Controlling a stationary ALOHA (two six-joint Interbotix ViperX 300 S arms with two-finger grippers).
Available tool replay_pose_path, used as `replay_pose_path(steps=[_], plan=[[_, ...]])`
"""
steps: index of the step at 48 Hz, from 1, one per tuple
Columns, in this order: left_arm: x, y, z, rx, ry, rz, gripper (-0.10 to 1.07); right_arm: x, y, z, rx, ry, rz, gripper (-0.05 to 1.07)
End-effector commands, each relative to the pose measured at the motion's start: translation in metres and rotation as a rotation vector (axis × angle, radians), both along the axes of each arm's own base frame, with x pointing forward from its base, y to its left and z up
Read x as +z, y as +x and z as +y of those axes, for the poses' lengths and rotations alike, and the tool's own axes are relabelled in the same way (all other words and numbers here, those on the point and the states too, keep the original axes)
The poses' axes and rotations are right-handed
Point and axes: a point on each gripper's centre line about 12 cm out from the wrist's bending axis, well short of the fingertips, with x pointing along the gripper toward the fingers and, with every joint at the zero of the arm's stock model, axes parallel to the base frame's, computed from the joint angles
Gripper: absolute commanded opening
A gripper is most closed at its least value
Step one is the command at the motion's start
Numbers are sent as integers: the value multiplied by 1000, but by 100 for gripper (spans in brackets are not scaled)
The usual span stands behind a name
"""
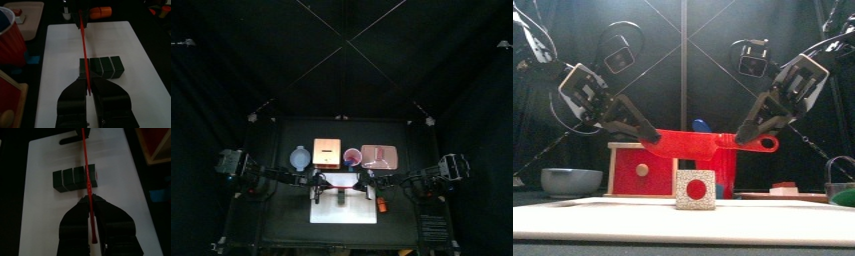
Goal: Cut sushi roll
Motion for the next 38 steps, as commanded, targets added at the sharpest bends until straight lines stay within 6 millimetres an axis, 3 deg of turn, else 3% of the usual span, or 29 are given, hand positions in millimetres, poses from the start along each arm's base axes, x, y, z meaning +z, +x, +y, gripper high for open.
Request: replay_pose_path(steps=[1,38], plan=[[-2,2,-7,-19,2,4,43,7,-2,2,3,5,-18,40],[-10,4,-6,-10,4,38,43,10,1,2,10,-3,-25,40]])
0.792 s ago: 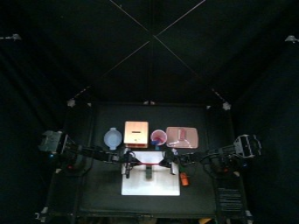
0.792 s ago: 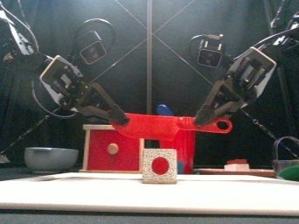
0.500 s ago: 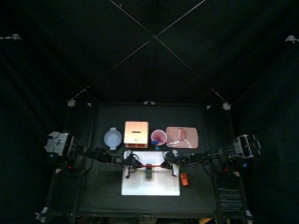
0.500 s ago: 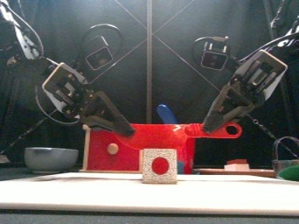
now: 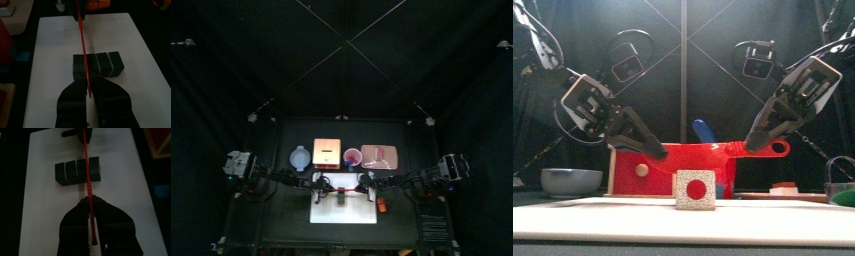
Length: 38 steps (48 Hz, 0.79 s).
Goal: Cut sushi roll
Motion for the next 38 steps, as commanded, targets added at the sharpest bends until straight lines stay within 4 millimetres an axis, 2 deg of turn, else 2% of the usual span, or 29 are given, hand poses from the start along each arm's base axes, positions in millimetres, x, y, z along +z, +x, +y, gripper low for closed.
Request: replay_pose_path(steps=[1,10,17,26,32,38], plan=[[0,-1,-1,-5,4,10,43,10,2,0,-3,4,-30,40],[-5,-3,0,-5,7,29,43,3,3,0,-5,6,-7,40],[4,-2,-1,-7,6,6,43,7,4,0,-4,7,-22,40],[5,-3,1,-21,23,37,43,5,4,0,-4,6,-13,40],[2,-2,0,-26,29,52,43,2,3,0,-6,7,-5,40],[-7,-2,0,-27,31,77,43,-9,2,0,-8,4,36,40]])
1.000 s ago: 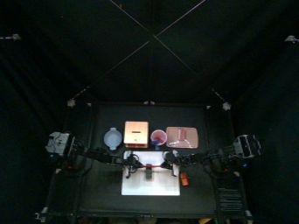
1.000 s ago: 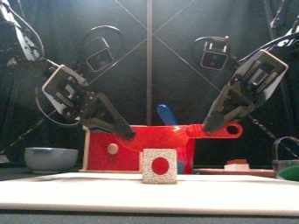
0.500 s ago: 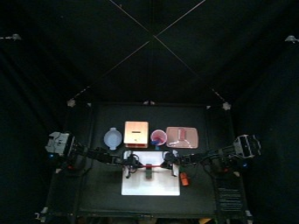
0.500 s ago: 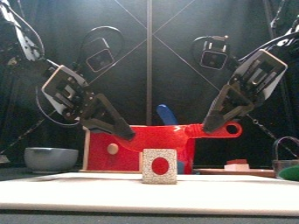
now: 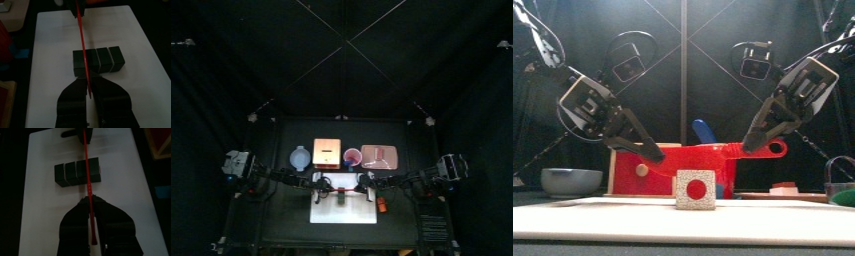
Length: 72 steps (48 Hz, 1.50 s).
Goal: Cut sushi roll
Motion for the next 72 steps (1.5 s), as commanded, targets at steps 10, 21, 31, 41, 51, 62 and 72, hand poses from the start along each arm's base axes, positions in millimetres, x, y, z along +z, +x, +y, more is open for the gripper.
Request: replay_pose_path(steps=[10,21,31,41,51,62,72], plan=[[-25,-5,-1,-9,13,77,43,-21,-2,0,-5,-3,84,40],[-26,-5,11,24,16,91,43,-23,-4,-7,-12,-21,109,40],[-18,-6,12,19,18,75,43,-14,-5,-9,-5,-38,104,40],[7,-5,4,6,9,44,43,14,-11,-3,10,-39,57,40],[11,-8,-14,-21,-15,38,43,23,-16,14,60,-34,43,40],[1,-7,-25,-15,-40,64,43,16,-18,20,64,-19,66,40],[-2,-7,-28,-24,-38,73,43,14,-18,23,68,-12,75,40]])
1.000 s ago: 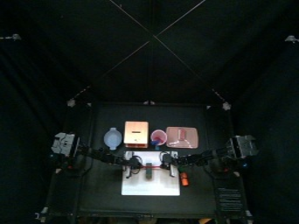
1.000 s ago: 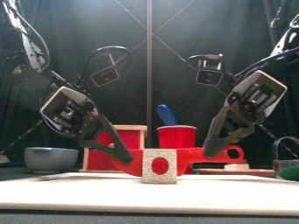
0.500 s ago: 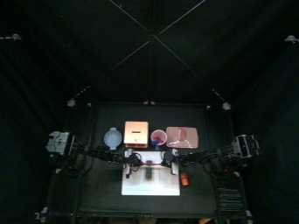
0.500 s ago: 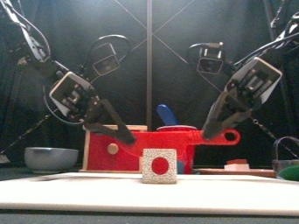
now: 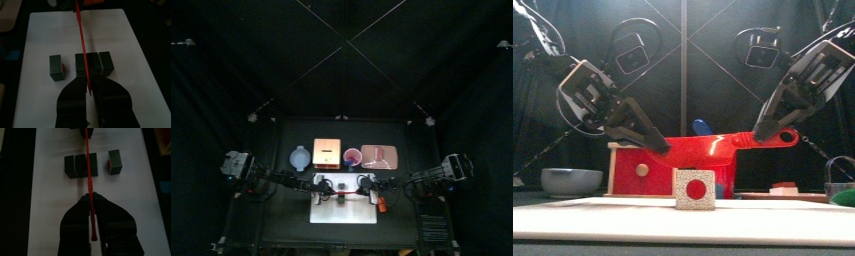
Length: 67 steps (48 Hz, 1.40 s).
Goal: Cut sushi roll
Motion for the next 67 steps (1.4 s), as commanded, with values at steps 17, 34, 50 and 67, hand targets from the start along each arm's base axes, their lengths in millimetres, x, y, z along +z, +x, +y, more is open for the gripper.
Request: replay_pose_path(steps=[17,34,50,67], plan=[[-16,-10,-4,-20,13,61,43,-12,-1,2,-3,1,53,40],[-10,-8,-7,-26,10,47,43,-8,-2,3,-2,4,46,40],[-21,-8,-7,-25,15,78,43,-17,0,2,-6,-2,74,40],[-37,-5,-17,-68,39,147,43,-25,-2,8,-8,14,103,40]])
